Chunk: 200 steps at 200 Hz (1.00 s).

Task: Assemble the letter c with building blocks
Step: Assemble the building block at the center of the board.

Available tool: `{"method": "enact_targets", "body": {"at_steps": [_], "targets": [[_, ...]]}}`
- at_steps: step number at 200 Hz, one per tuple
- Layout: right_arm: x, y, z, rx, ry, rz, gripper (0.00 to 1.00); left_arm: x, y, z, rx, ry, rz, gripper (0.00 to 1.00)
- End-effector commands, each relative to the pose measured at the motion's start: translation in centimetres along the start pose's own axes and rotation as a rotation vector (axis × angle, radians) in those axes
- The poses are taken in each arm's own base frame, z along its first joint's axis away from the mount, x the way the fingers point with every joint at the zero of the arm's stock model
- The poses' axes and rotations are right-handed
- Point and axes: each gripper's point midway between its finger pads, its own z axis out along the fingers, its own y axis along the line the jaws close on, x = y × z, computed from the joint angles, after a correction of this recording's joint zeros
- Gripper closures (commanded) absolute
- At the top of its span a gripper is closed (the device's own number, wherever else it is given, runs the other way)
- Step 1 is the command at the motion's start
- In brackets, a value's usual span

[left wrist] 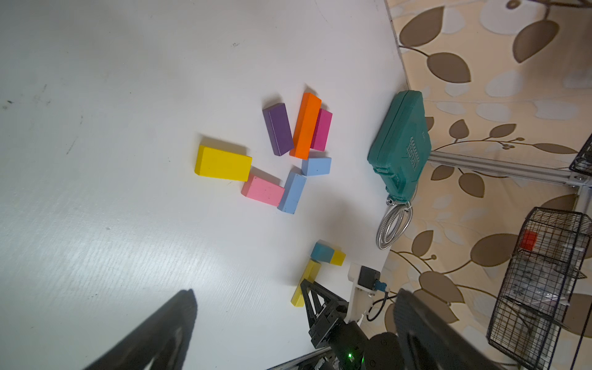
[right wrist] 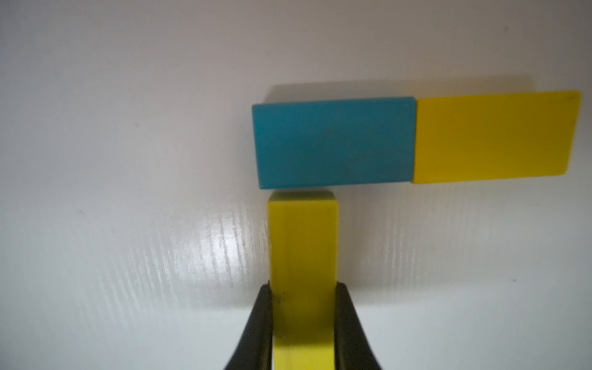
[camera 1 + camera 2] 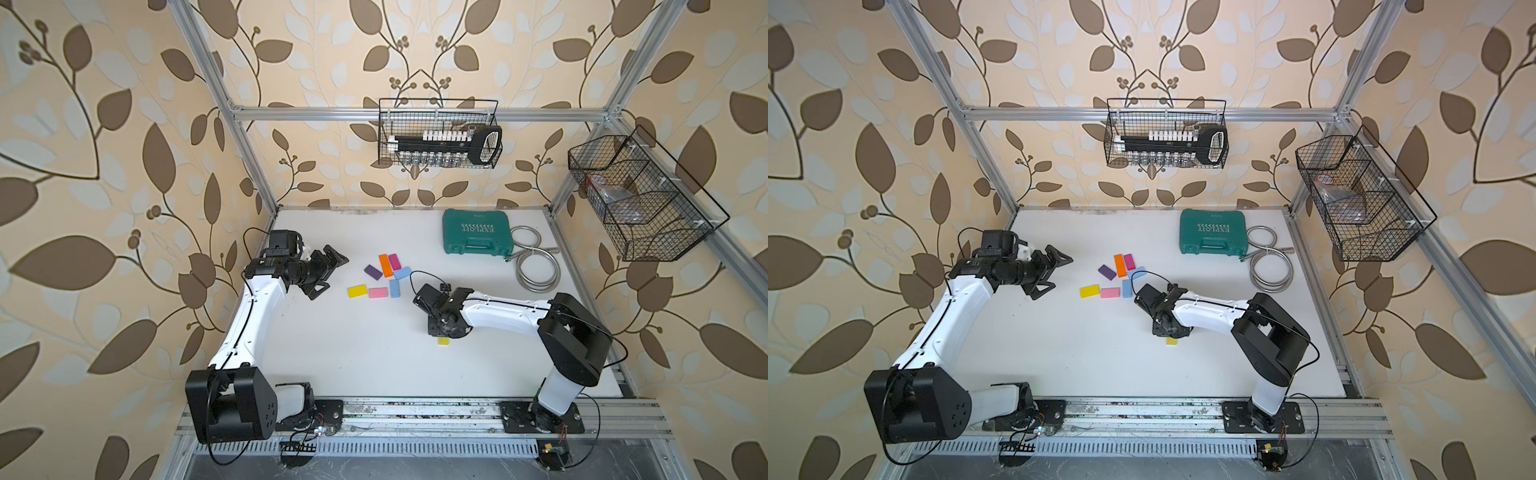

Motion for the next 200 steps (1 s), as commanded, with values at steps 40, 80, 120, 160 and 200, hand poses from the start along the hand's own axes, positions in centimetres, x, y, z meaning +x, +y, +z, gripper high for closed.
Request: {"method": "enact_targets", "body": {"at_steps": [40,80,120,160,200], "targets": [[1.62,-2.06,2.02,0.089,0.057,-0.038,0.9,-0.38,-0.66,-0.6,0.027,-0.019,0.0,0.01],[1.62,-2.14,2.15,0.095,0.058,-0.04,0.9,-0.32,-0.51,-0.52,0.024,-0.018,-0.002,0.01],[1.44,-2.17,2.25,0.095,0.057,-0.037,0.9,-0.34,-0.49,-0.48,0.023,-0.018,-0.001,0.01],[1.3,-2.03,2.27,0.093,0.057,-0.037,0.9,-0.31,-0.39,-0.44,0.022,-0.017,-0.001,0.01],[1.25,-2.05,2.36,0.096,0.058,-0.04,0.9,-0.35,-0.36,-0.37,0.021,-0.017,-0.002,0.01]]}}
